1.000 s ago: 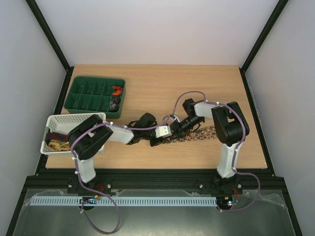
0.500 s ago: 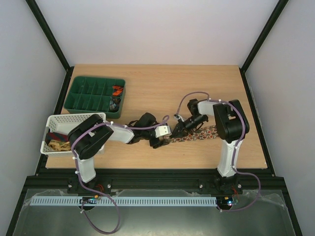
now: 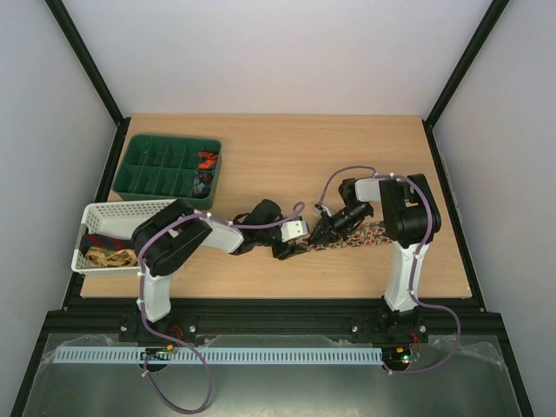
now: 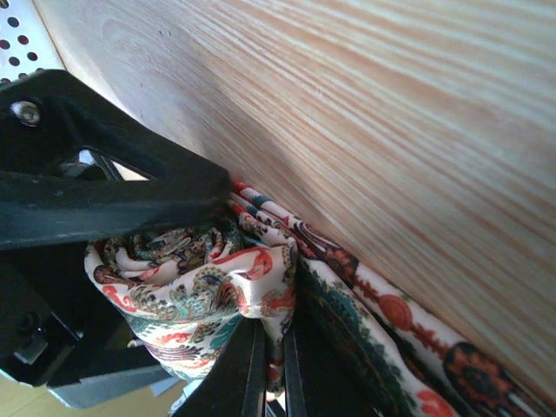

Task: Roll the ties
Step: Roll the tie at the center of the board.

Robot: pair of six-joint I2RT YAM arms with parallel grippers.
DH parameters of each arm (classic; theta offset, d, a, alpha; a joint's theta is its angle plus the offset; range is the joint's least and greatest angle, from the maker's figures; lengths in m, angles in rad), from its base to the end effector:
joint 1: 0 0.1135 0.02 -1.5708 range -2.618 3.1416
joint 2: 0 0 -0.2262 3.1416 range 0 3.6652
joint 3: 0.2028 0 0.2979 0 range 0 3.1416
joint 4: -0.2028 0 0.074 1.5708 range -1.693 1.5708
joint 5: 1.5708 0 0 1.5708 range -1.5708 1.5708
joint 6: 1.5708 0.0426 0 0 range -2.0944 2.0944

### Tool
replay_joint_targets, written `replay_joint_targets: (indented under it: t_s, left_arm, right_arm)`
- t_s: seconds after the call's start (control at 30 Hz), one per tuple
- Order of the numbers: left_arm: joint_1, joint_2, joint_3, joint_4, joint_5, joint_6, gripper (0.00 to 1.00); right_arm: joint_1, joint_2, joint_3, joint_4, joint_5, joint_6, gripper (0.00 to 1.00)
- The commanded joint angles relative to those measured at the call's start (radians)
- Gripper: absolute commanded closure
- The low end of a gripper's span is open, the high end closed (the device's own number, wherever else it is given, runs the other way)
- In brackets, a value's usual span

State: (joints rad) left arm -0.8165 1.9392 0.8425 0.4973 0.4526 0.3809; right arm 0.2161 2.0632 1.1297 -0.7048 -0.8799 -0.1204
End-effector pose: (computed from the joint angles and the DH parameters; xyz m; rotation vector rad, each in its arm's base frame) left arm 0.2472 -0.2903 0.0289 1.4467 1.6506 -0.7383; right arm 0.3270 0.1054 0.0131 0.4178 -2.7208 -1.2896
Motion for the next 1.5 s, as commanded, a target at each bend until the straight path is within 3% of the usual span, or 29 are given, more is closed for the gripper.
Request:
replay_joint_targets:
  t_s: [0.0, 0.1, 0.3, 0.53, 0.73, 0.93, 1.03, 1.13, 1.23, 1.47]
  left_arm:
    - [-0.010, 0.042, 0.047, 0.012, 0.023, 0.013, 0.43]
    - [-0.005, 0.032, 0.043, -0.051, -0.004, 0.036, 0.57]
    - [0.010, -0.019, -0.014, -0.157, -0.009, 0.060, 0.60]
    - [0.014, -0.022, -0.018, -0.245, -0.052, 0.058, 0.61]
    - [0.015, -0.020, -0.011, -0.253, -0.052, 0.049, 0.60]
    - [0.016, -0.020, -0.002, -0.256, -0.052, 0.047, 0.59]
    - [0.022, -0.020, 0.009, -0.249, -0.037, 0.041, 0.54]
    - [0.023, -0.018, 0.046, -0.239, -0.001, 0.026, 0.36]
    - [0.024, -0.018, 0.072, -0.199, 0.019, 0.003, 0.27]
    - [0.011, -0.011, 0.053, -0.079, 0.029, -0.046, 0.22]
  right_arm:
    - [0.001, 0.061, -0.018, -0.008, 0.149, 0.001, 0.98]
    - [0.001, 0.040, -0.011, -0.022, 0.132, -0.007, 0.88]
    - [-0.001, -0.066, 0.016, -0.073, 0.123, -0.070, 0.57]
    - [0.054, -0.130, 0.037, -0.095, -0.005, -0.044, 0.52]
    - [0.109, -0.092, 0.062, -0.023, -0.002, 0.029, 0.57]
    - [0.095, -0.031, 0.075, -0.033, 0.103, 0.019, 0.98]
    - [0.069, -0.015, 0.058, -0.044, 0.140, 0.008, 0.99]
    - [0.044, 0.001, 0.038, -0.052, 0.171, -0.008, 0.99]
    - [0.012, 0.026, 0.023, -0.059, 0.202, -0.019, 0.99]
    - [-0.031, 0.036, -0.014, -0.043, 0.290, -0.021, 0.99]
